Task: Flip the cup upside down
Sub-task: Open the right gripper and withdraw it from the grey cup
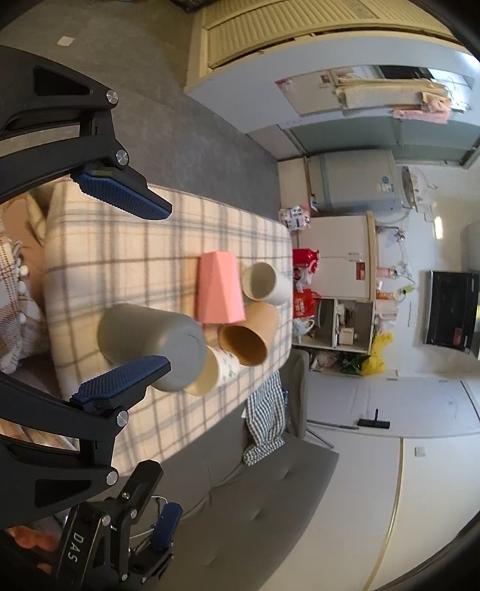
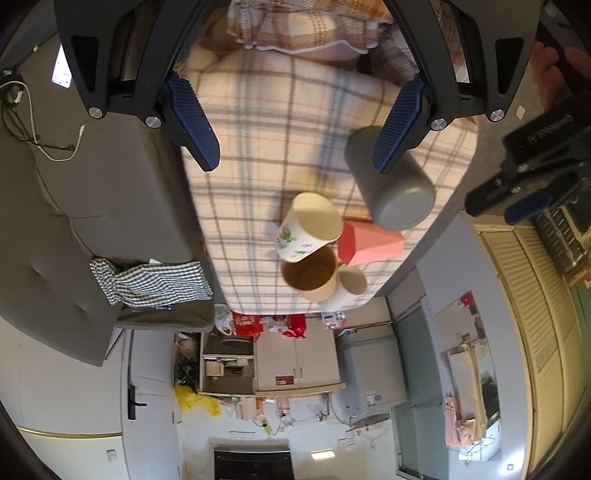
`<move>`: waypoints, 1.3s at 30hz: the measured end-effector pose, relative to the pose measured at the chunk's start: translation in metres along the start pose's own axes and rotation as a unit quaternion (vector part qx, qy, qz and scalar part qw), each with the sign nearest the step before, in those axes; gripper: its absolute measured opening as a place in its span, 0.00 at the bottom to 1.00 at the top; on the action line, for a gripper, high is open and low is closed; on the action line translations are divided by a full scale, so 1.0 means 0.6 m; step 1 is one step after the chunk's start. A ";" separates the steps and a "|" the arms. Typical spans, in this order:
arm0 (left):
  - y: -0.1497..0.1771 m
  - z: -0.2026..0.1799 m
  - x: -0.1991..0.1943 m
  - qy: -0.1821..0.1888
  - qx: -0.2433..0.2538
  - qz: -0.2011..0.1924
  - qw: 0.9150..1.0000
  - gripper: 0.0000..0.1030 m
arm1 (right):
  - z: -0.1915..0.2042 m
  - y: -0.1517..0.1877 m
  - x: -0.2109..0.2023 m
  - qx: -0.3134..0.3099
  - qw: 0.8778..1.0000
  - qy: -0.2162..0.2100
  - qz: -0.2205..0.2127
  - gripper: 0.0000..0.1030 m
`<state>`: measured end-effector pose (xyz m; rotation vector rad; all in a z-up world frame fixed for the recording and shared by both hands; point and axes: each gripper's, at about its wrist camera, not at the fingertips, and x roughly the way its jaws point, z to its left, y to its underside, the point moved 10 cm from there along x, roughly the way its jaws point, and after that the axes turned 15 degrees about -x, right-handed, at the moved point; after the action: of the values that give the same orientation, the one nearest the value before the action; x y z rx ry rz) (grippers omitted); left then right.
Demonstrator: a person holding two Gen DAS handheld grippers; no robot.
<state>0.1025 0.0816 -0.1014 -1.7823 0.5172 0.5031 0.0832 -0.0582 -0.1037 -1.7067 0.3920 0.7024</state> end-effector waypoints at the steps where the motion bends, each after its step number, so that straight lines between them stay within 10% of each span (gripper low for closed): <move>1: 0.005 0.004 0.001 -0.003 -0.004 0.001 1.000 0.77 | 0.004 0.000 0.000 -0.005 1.000 0.000 0.000 0.83; 9: 0.007 0.021 -0.025 -0.011 -0.017 -0.033 0.999 0.97 | 0.010 0.006 0.001 -0.010 1.000 0.000 0.001 0.90; 39: 0.021 0.042 -0.014 -0.029 -0.032 -0.017 0.999 1.00 | 0.004 0.008 0.001 -0.005 1.000 0.001 0.002 1.00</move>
<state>0.0862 0.1033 -0.1126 -1.8282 0.4333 0.5520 0.0802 -0.0569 -0.1083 -1.7176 0.3944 0.7060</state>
